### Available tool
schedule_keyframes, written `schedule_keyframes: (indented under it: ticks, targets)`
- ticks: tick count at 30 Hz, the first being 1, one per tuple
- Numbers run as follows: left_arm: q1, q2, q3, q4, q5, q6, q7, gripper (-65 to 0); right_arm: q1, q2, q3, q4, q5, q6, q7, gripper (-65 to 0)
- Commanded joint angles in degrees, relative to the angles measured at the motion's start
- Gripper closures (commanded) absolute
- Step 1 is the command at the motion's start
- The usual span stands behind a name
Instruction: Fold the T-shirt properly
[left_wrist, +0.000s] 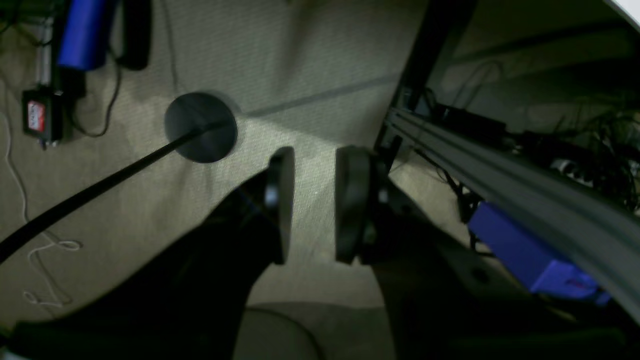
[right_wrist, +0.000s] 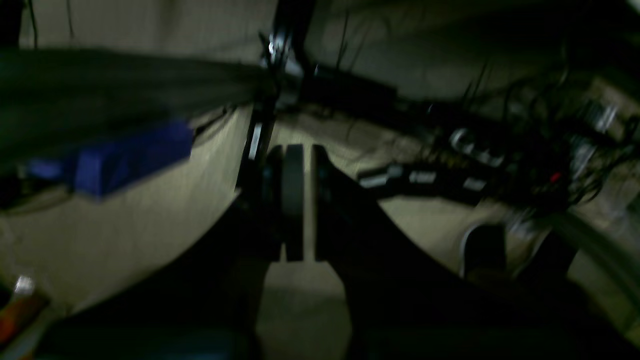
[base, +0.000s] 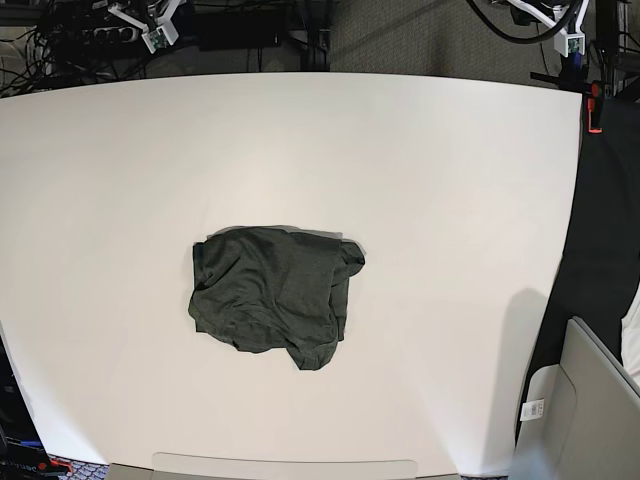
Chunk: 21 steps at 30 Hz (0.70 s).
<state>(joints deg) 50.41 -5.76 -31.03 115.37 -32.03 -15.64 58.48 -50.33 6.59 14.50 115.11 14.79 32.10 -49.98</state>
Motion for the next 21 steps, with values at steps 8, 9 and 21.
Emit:
schedule_keyframes:
  ticks: [8, 9, 21]
  targets:
    - [0.62, -0.26, 9.44, -6.14, -0.01, -0.41, -0.24, -13.2, 2.19, 0.57, -0.30, -6.49, -10.00, 0.12, 0.61, -1.3]
    - [-0.17, -0.26, 10.06, -7.55, -0.01, -0.41, -0.24, -13.2, 3.34, 0.57, -0.30, -8.69, -10.17, 0.12, 0.44, -1.3]
    - [-12.30, -1.49, 17.27, -36.47, 0.08, -0.32, -7.18, -13.2, 16.17, 0.84, -6.63, -36.38, -14.21, -1.99, 6.94, -1.3]
